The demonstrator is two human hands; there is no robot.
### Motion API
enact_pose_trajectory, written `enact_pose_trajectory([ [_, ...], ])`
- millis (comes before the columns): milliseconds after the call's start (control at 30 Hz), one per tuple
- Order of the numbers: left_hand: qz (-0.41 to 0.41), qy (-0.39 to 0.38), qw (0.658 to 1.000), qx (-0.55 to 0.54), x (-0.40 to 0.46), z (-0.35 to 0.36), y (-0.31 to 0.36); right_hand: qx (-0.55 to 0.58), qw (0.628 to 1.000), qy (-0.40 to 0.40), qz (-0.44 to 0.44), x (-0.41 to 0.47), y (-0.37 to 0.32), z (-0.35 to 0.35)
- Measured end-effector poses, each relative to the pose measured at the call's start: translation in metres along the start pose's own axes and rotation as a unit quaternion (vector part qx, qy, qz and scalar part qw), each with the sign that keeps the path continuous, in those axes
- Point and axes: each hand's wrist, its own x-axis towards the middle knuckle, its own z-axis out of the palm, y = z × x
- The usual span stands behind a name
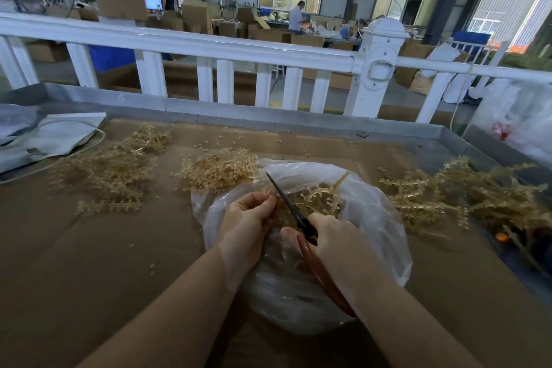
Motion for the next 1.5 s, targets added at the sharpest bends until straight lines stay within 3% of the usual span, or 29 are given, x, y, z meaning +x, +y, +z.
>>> enact_pose_trajectory([
  [200, 0.011, 0.005, 1.0, -0.023, 0.001, 0.001, -0.002, 0.067, 0.995, 0.068, 0.022, -0.002, 0.007, -0.002],
  [467, 0.017, -0.001, 0.999, -0.03, 0.004, -0.003, -0.004, 0.151, 0.98, 0.103, 0.077, -0.002, 0.013, -0.008],
  [667, 0.0, 0.01, 1.0, -0.006, 0.005, -0.004, -0.004, 0.121, 0.987, 0.09, 0.06, -0.001, 0.009, -0.009],
  [867, -0.011, -0.011, 0.996, 0.089, 0.003, 0.002, 0.002, 0.105, 0.986, 0.109, 0.07, -0.002, 0.009, -0.012],
  [1000, 0.001, -0.037, 0.952, 0.304, 0.005, 0.017, 0.003, 0.091, 0.979, 0.162, 0.085, -0.001, 0.017, -0.019],
  [1133, 0.072, -0.033, 0.838, 0.54, 0.013, 0.035, -0.005, 0.091, 0.979, 0.147, 0.106, 0.001, 0.023, -0.015],
  [1200, 0.099, -0.017, 0.798, 0.595, 0.015, 0.039, -0.009, 0.097, 0.977, 0.149, 0.116, 0.001, 0.024, -0.014],
  [1267, 0.11, -0.005, 0.793, 0.6, 0.017, 0.042, -0.012, 0.098, 0.976, 0.15, 0.122, 0.001, 0.024, -0.014],
  [1367, 0.144, 0.009, 0.811, 0.567, 0.014, 0.046, -0.011, 0.111, 0.971, 0.177, 0.114, 0.003, 0.025, -0.015],
  [1500, 0.246, -0.009, 0.823, 0.512, -0.003, 0.054, -0.009, 0.253, 0.937, 0.19, 0.144, 0.013, 0.022, -0.02],
])
